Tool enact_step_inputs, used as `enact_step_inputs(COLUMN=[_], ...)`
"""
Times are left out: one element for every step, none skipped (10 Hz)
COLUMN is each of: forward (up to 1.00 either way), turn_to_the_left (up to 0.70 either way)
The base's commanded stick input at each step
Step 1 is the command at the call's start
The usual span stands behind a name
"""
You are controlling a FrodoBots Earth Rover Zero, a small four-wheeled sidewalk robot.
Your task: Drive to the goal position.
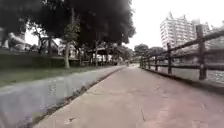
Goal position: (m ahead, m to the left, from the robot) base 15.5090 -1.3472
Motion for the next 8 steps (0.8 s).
enact_step_inputs(forward=[1.00,1.00,1.00,1.00,1.00,1.00,1.00,1.00], turn_to_the_left=[0.00,0.00,0.00,0.00,0.00,0.00,0.00,0.00])
